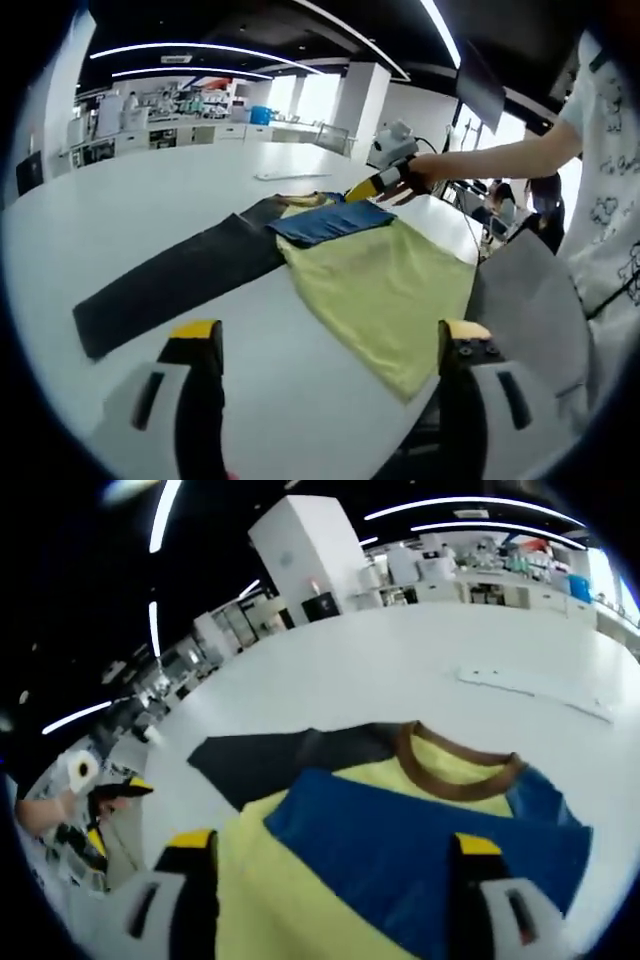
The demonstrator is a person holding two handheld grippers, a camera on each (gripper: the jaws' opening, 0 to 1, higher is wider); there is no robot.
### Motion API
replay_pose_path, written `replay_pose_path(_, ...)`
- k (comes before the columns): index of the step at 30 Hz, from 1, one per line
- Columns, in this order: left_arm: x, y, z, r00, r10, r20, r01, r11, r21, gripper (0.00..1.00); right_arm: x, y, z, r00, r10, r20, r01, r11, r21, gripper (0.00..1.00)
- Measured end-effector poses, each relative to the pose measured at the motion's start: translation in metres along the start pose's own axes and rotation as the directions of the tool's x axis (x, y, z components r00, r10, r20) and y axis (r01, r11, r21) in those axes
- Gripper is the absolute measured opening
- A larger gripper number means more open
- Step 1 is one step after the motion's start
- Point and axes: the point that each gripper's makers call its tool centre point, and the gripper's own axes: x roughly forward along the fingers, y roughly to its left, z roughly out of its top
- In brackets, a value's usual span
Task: Fold the garment on the visible template until the final outline fits inside the template.
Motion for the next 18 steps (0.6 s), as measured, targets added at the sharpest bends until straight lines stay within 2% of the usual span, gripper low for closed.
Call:
replay_pose_path(1, 0.002, -0.003, 0.002, 1.0, -0.001, 0.002, 0.001, 1.0, 0.003, 0.86, -0.019, -0.018, -0.009, 1.0, -0.019, -0.006, 0.019, 1.0, 0.002, 0.95)
replay_pose_path(2, 0.011, -0.016, 0.005, 1.0, -0.011, 0.01, 0.011, 1.0, 0.009, 0.86, -0.026, -0.019, -0.013, 1.0, -0.022, -0.007, 0.022, 1.0, 0.002, 0.95)
replay_pose_path(9, 0.024, -0.036, 0.004, 1.0, -0.015, 0.003, 0.015, 1.0, 0.015, 0.86, -0.054, -0.041, -0.024, 0.999, -0.037, -0.009, 0.037, 0.999, -0.004, 0.93)
replay_pose_path(18, 0.034, -0.048, 0.005, 1.0, 0.0, -0.015, 0.0, 1.0, 0.02, 0.85, -0.082, -0.072, -0.037, 0.999, -0.046, -0.007, 0.046, 0.999, 0.01, 0.91)
